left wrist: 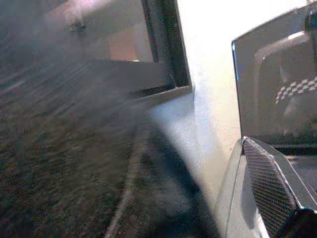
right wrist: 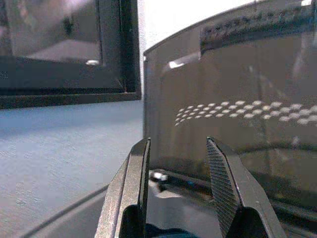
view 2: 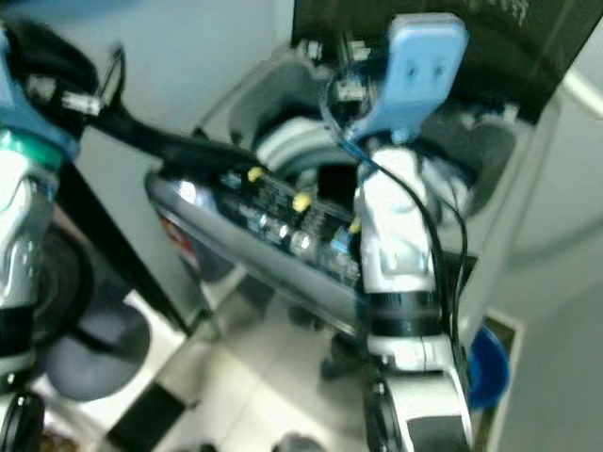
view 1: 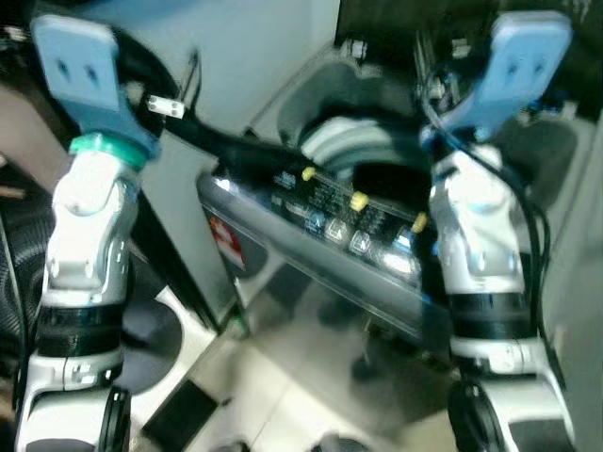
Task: Clothes washing
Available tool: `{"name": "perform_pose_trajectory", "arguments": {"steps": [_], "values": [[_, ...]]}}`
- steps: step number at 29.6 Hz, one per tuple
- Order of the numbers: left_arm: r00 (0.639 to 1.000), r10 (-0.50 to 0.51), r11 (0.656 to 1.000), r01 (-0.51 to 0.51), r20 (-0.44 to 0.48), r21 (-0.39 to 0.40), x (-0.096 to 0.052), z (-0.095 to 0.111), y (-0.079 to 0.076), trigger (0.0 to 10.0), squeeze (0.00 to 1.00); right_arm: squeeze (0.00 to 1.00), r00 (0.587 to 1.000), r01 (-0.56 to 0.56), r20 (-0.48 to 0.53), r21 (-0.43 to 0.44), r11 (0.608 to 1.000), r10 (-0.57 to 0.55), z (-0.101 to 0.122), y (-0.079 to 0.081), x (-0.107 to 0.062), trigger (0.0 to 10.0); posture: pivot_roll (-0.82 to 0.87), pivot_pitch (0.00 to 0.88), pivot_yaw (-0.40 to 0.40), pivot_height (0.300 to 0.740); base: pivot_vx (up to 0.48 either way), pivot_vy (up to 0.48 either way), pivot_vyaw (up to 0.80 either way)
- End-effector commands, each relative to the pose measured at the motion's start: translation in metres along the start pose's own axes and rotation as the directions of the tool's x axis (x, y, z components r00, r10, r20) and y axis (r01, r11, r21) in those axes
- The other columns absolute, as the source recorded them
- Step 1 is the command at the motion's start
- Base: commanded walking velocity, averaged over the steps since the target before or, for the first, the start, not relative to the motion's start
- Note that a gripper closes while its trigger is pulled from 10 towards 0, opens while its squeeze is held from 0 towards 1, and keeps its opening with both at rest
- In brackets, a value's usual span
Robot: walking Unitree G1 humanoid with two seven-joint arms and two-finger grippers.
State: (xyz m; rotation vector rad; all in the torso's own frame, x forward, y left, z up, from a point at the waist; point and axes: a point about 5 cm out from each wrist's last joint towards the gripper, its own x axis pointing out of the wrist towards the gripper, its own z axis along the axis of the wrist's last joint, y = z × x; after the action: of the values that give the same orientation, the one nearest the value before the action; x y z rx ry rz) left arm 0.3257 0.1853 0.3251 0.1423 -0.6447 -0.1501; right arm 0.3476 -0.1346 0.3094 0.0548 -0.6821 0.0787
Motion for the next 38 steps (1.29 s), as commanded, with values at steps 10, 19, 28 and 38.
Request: {"name": "perform_pose_trajectory", "arguments": {"steps": [10,19,28,38], "values": [[1.0,0.017,1.0,-0.017,-0.019,0.002,-0.0041,-0.0022,0.0055,10.0,0.0,0.0,1.0,-0.02,0.015,0.052,0.998,0.019,0.0014,0.0084,-0.0004,10.0,0.07,0.04,0.014,0.74,0.0,0.0,0.0],[0.999,0.013,1.0,-0.013,-0.035,0.023,-0.0035,-0.004,0.0048,10.0,0.0,0.0,0.999,-0.032,0.013,0.054,0.998,0.031,0.0009,0.0101,-0.0012,10.0,0.07,0.045,0.016,0.74,0.0,0.0,0.0],[0.999,0.013,1.0,-0.012,-0.032,0.02,-0.0027,-0.0037,0.0053,10.0,0.0,0.0,0.999,-0.036,0.017,0.045,0.998,0.035,0.0016,0.01,-0.0012,10.0,0.07,0.047,0.016,0.74,0.0,0.0,0.0],[0.999,0.008,1.0,-0.007,-0.034,0.024,-0.0035,-0.0038,0.005,10.0,0.0,0.0,0.999,-0.038,0.025,0.038,0.999,0.037,0.003,0.01,-0.0013,10.0,0.07,0.05,0.015,0.74,0.0,0.0,0.37]]}}
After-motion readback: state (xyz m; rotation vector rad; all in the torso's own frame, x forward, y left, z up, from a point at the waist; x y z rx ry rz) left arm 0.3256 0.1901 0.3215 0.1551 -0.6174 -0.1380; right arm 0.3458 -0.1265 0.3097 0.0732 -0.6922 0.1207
